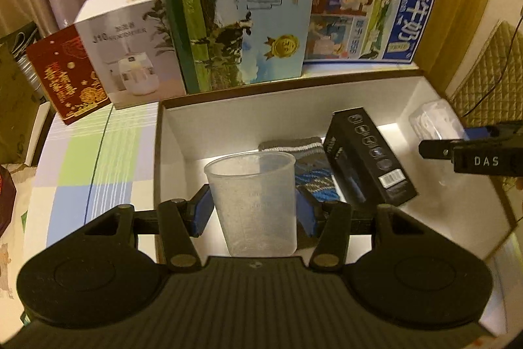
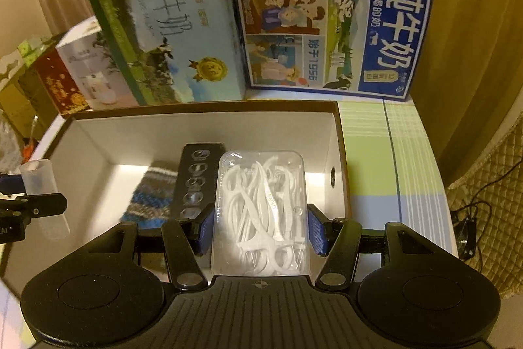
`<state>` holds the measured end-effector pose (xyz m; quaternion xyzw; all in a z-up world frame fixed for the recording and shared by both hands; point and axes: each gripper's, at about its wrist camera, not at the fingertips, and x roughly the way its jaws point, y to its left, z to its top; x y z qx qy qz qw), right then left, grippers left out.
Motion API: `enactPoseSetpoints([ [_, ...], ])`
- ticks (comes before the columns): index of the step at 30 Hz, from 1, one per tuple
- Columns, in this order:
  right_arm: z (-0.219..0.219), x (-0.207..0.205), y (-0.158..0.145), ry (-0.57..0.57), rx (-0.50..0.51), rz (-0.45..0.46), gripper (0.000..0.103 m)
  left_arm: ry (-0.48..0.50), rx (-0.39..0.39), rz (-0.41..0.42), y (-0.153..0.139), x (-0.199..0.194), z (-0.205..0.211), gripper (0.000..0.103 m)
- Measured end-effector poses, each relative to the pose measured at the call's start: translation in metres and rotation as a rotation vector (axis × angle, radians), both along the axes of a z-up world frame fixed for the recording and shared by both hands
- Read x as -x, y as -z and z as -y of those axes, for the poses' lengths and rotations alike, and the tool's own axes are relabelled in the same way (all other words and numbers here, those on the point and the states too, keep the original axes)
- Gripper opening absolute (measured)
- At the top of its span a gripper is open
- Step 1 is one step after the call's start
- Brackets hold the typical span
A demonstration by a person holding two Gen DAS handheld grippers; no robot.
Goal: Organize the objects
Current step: 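Carry the floss-pick box with the right tool into the brown box while the left tool carries the cup, then open the right tool to release the floss-pick box while the left tool releases the cup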
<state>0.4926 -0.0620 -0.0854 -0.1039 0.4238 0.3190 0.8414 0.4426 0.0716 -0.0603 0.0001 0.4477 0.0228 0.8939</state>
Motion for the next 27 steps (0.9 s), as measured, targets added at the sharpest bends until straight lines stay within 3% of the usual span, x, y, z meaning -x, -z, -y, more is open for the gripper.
enactPoseSetpoints([
  [18, -0.047, -0.036, 0.025, -0.067, 0.112, 0.054, 0.054, 0.024, -0.067, -0.101, 0.046, -0.061, -0.004, 0.049],
  [20, -0.046, -0.038, 0.024, -0.059, 0.107, 0.059, 0.062, 0.031, -0.08, -0.1, 0.048, -0.062, -0.003, 0.05],
  [21, -0.045, -0.039, 0.023, -0.057, 0.1, 0.069, 0.073, 0.035, -0.08, -0.104, 0.049, -0.064, -0.002, 0.05],
  [22, -0.044, -0.039, 0.021, -0.055, 0.095, 0.08, 0.076, 0.033, -0.077, -0.106, 0.049, -0.065, -0.003, 0.05],
  [27, -0.035, -0.035, 0.015, -0.064, 0.076, 0.076, 0.076, 0.032, -0.077, -0.108, 0.051, -0.068, -0.003, 0.049],
])
